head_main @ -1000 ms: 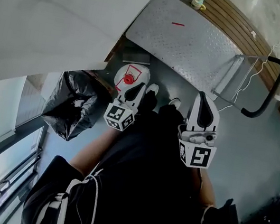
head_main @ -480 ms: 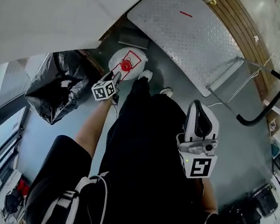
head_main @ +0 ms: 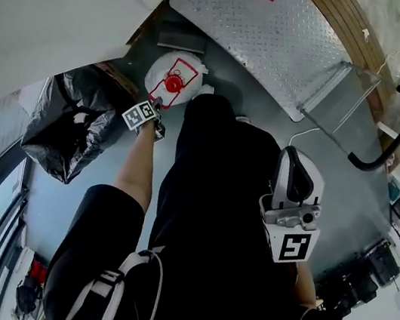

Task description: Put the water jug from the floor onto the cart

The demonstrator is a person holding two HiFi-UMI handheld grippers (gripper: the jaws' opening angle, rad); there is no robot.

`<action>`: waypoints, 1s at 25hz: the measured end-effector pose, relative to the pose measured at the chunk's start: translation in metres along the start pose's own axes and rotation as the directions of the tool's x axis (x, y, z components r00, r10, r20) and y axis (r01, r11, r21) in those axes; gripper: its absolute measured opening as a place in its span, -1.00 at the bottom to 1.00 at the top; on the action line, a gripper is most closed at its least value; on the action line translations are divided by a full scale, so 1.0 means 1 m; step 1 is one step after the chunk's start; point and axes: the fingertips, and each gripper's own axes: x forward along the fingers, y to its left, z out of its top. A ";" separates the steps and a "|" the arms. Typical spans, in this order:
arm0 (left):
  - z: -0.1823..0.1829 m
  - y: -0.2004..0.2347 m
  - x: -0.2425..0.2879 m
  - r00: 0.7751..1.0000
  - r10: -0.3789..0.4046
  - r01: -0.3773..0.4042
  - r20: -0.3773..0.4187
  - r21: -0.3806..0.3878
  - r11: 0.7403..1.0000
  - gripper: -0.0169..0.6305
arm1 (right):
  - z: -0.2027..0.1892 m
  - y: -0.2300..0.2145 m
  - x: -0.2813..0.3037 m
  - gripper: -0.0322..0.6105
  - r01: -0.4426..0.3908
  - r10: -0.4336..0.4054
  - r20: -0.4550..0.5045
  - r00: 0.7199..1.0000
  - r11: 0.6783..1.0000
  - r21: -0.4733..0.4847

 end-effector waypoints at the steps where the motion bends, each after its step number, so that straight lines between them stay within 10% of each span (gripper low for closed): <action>1: -0.001 0.004 0.007 1.000 0.000 0.000 -0.005 -0.004 1.000 -0.21 | -0.005 -0.001 0.000 -0.86 0.009 -0.009 -0.010 1.000 1.000 0.000; 7: -0.001 0.009 0.042 0.998 -0.017 0.016 -0.059 -0.009 1.000 -0.21 | -0.028 -0.007 -0.008 -0.86 0.042 -0.043 -0.060 0.997 0.999 -0.008; 12: 0.015 0.006 0.036 0.998 -0.046 0.050 0.038 -0.092 0.994 -0.72 | -0.032 -0.023 -0.021 -0.86 0.099 -0.099 -0.073 0.992 0.995 -0.003; 25: 0.025 -0.035 0.012 0.989 0.145 -0.144 -0.007 0.099 0.985 -0.70 | -0.011 -0.075 -0.048 -0.86 0.247 -0.247 -0.009 0.969 0.967 0.059</action>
